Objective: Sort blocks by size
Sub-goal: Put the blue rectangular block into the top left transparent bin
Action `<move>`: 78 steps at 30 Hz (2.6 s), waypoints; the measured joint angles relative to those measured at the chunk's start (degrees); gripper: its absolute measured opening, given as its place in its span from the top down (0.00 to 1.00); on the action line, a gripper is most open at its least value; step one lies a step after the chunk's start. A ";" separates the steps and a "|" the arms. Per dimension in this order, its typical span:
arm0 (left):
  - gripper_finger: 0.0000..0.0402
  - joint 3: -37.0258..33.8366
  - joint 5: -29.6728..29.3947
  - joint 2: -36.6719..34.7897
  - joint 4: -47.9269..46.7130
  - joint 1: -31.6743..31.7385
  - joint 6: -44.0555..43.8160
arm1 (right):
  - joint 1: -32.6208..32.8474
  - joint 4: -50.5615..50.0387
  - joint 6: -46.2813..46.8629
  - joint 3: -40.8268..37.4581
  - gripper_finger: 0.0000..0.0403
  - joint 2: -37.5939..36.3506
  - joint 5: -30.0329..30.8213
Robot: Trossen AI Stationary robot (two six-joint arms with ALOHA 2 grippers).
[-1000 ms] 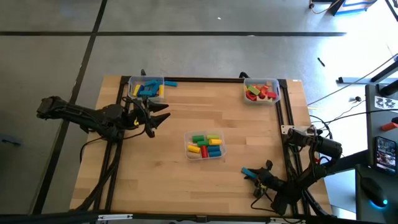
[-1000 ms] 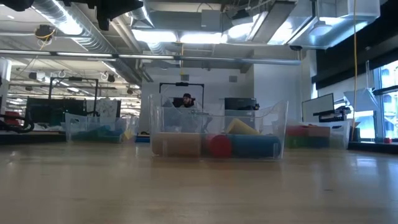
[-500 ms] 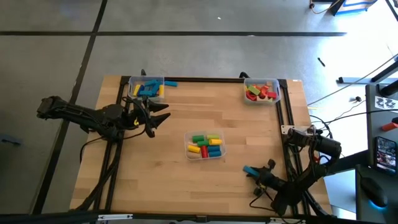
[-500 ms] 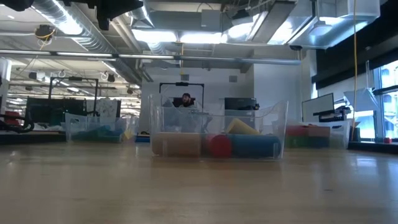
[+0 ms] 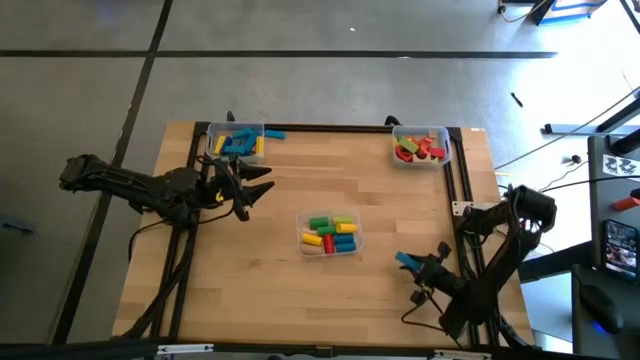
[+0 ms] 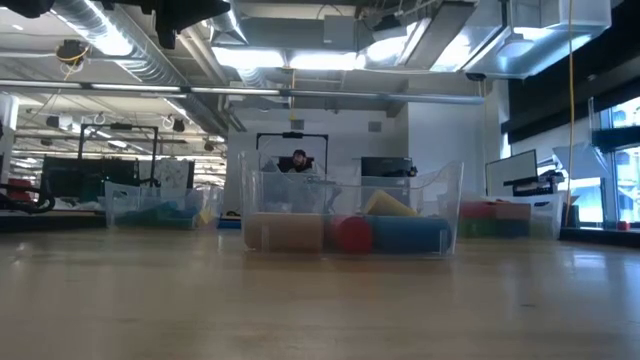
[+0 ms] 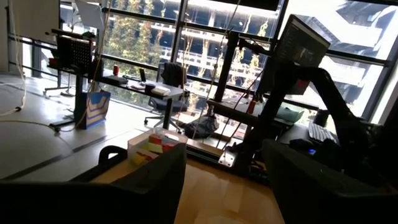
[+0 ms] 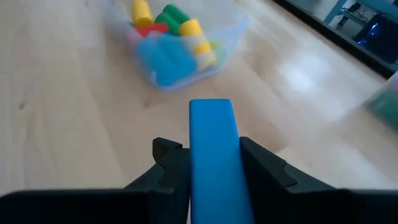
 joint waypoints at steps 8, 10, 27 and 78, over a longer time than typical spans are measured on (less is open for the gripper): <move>0.48 0.04 -0.01 0.12 -2.50 0.08 0.75 | -10.59 5.96 -20.11 0.02 0.72 -10.40 -0.15; 0.48 0.04 0.00 0.13 -4.36 0.30 2.00 | -13.93 9.91 -28.20 0.02 0.73 -12.42 -0.91; 0.48 0.04 -0.12 0.13 -19.49 5.27 3.71 | -52.49 56.86 -94.60 0.09 0.72 -16.34 -27.66; 0.48 0.04 -4.33 -5.72 -8.91 17.92 15.14 | -82.37 81.73 -108.52 78.88 0.62 55.66 -55.55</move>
